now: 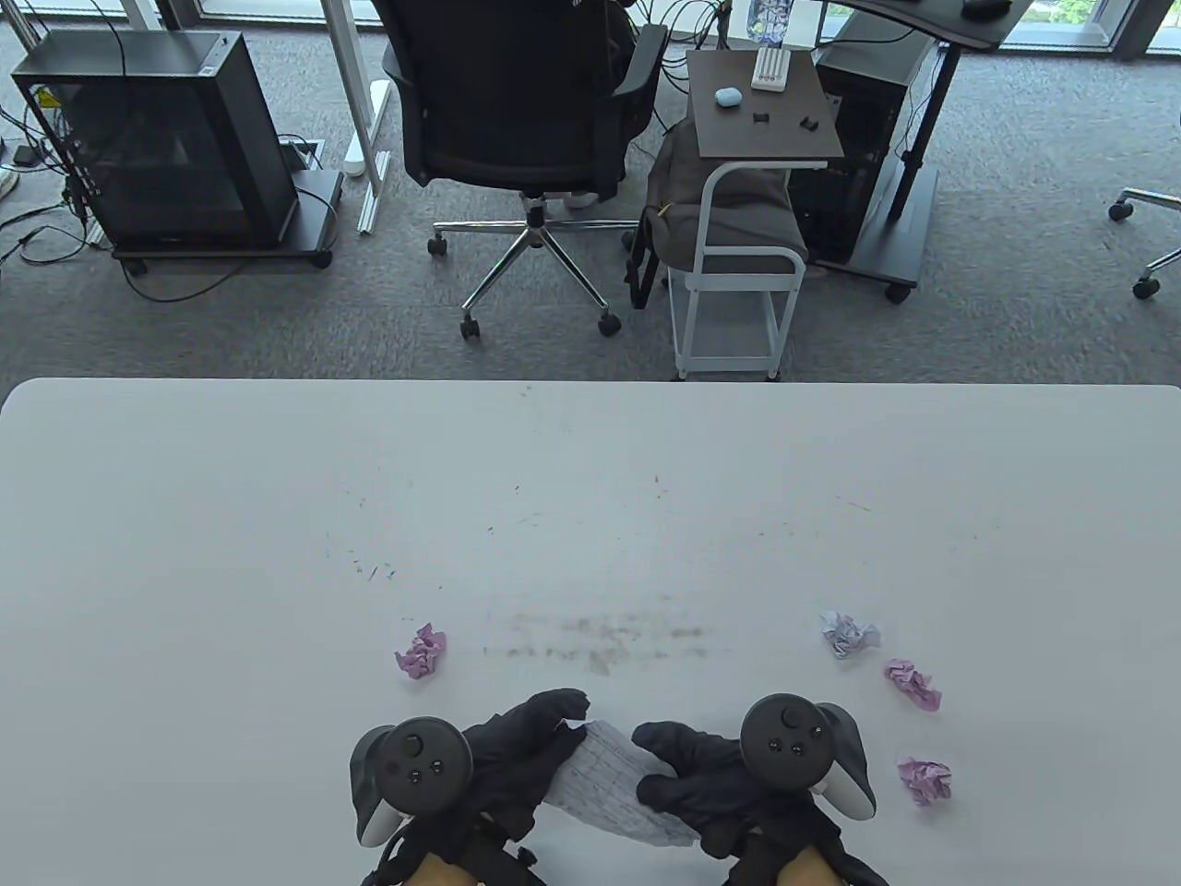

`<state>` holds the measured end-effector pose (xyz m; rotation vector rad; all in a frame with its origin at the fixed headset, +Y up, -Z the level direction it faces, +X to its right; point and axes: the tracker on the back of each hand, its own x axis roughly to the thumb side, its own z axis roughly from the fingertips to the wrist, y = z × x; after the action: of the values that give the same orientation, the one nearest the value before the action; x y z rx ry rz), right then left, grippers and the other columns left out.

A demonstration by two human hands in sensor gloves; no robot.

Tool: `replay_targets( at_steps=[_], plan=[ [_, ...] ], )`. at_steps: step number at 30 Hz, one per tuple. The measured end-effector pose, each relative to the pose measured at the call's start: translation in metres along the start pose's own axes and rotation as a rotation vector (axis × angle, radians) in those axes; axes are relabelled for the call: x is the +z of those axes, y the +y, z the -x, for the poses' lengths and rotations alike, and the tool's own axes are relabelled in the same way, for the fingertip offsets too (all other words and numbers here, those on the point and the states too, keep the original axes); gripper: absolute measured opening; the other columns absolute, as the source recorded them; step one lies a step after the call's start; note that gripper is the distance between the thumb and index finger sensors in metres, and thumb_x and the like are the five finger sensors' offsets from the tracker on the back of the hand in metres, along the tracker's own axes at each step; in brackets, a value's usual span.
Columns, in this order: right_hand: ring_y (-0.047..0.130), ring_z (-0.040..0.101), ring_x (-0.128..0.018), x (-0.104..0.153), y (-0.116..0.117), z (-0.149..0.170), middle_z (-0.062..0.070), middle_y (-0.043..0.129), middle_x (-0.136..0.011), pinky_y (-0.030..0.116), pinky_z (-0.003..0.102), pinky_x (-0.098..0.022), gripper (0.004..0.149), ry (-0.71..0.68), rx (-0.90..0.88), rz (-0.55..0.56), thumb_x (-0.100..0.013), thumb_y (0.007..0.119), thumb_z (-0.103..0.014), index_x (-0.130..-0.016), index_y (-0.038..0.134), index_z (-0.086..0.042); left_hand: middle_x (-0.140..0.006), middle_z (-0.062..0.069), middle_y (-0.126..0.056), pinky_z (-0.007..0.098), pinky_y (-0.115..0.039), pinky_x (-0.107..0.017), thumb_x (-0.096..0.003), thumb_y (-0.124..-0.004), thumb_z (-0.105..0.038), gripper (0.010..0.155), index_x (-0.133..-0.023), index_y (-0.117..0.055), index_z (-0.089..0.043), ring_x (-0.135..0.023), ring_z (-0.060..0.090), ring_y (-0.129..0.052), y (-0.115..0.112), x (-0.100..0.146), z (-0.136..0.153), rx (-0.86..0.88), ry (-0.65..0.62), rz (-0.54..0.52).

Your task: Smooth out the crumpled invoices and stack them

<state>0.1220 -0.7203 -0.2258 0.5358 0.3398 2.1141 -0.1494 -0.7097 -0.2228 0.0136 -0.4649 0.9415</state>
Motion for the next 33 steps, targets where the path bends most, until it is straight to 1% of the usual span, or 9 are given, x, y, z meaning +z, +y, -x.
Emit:
replay_targets(
  at_steps=[2,4,10,14,16,19,22,27,33],
  plan=[
    [0.092,0.042,-0.064,0.003,-0.006,0.004,0.015,0.082,-0.079,0.087,0.056,-0.041,0.042,0.025,-0.066,0.076,-0.052,0.083,-0.025,-0.09,0.073,-0.013,-0.064,0.011,-0.094,0.046,-0.087,-0.038,-0.0594,-0.073,-0.033,0.042,-0.097,-0.073,-0.014,-0.025,0.016,-0.1,-0.001,0.0,0.006,0.029,0.051,-0.008],
    [0.09,0.047,-0.068,0.004,-0.011,0.009,0.025,0.076,-0.089,0.088,0.053,-0.04,0.041,0.028,-0.118,0.093,-0.052,0.082,-0.026,-0.09,0.072,-0.013,-0.061,0.01,-0.094,0.044,-0.088,-0.036,-0.0602,-0.07,-0.032,0.043,-0.098,-0.072,-0.012,-0.022,0.015,-0.1,-0.005,0.0,0.014,0.07,0.119,0.0],
    [0.103,0.023,-0.034,0.006,-0.015,0.022,0.014,0.096,-0.063,0.092,0.034,-0.021,0.043,0.055,-0.039,0.248,-0.051,0.082,-0.023,-0.089,0.072,-0.007,-0.062,0.013,-0.094,0.046,-0.088,-0.036,-0.0604,-0.07,-0.031,0.044,-0.097,-0.072,-0.007,-0.023,0.016,-0.101,-0.016,0.001,0.034,0.07,0.286,0.064],
    [0.101,0.02,-0.03,-0.001,-0.002,0.033,0.012,0.096,-0.058,0.09,0.032,-0.018,0.043,0.187,0.127,0.08,-0.052,0.082,-0.024,-0.089,0.072,-0.007,-0.065,0.016,-0.093,0.05,-0.086,-0.039,-0.0592,-0.073,-0.029,0.044,-0.096,-0.074,-0.005,-0.027,0.021,-0.101,-0.022,0.002,0.047,-0.039,0.373,0.156],
    [0.1,0.019,-0.027,-0.005,0.006,0.037,0.011,0.097,-0.055,0.089,0.032,-0.016,0.043,0.237,0.253,0.025,-0.052,0.083,-0.025,-0.089,0.073,-0.006,-0.074,0.02,-0.088,0.054,-0.082,-0.045,-0.0597,-0.072,-0.028,0.046,-0.099,-0.069,-0.004,-0.037,0.026,-0.101,-0.03,0.001,0.052,-0.138,0.403,0.288],
    [0.1,0.019,-0.027,-0.01,0.019,0.043,0.009,0.097,-0.054,0.09,0.032,-0.017,0.043,0.297,0.454,-0.027,-0.051,0.083,-0.027,-0.088,0.074,-0.007,-0.1,0.023,-0.061,0.054,-0.075,-0.054,-0.0601,-0.072,-0.03,0.062,-0.11,-0.045,-0.007,-0.06,0.027,-0.092,-0.039,-0.002,0.046,-0.315,0.355,0.403],
    [0.101,0.017,-0.028,-0.013,0.026,0.042,0.007,0.097,-0.054,0.09,0.031,-0.017,0.042,0.335,0.596,-0.073,-0.051,0.083,-0.028,-0.087,0.074,-0.009,-0.11,0.023,-0.033,0.057,-0.069,-0.059,-0.0599,-0.072,-0.031,0.066,-0.114,-0.033,-0.026,-0.085,0.044,-0.072,-0.047,-0.006,0.037,-0.424,0.275,0.45],
    [0.101,0.02,-0.03,-0.015,0.031,0.036,0.007,0.097,-0.056,0.09,0.033,-0.019,0.041,0.278,0.638,-0.058,-0.05,0.083,-0.028,-0.087,0.075,-0.011,-0.111,0.014,-0.008,0.065,-0.053,-0.067,-0.058,-0.076,-0.034,0.062,-0.111,-0.044,-0.039,-0.1,0.053,-0.035,-0.061,-0.009,0.028,-0.527,0.168,0.575],
    [0.101,0.022,-0.034,-0.016,0.032,0.034,0.008,0.096,-0.059,0.091,0.035,-0.022,0.041,0.246,0.66,-0.061,-0.05,0.083,-0.028,-0.087,0.076,-0.013,-0.109,0.011,0.003,0.069,-0.036,-0.069,-0.056,-0.076,-0.04,0.07,-0.113,-0.036,-0.034,-0.102,0.056,-0.013,-0.076,-0.008,0.042,-0.637,0.342,0.781]
  ],
)
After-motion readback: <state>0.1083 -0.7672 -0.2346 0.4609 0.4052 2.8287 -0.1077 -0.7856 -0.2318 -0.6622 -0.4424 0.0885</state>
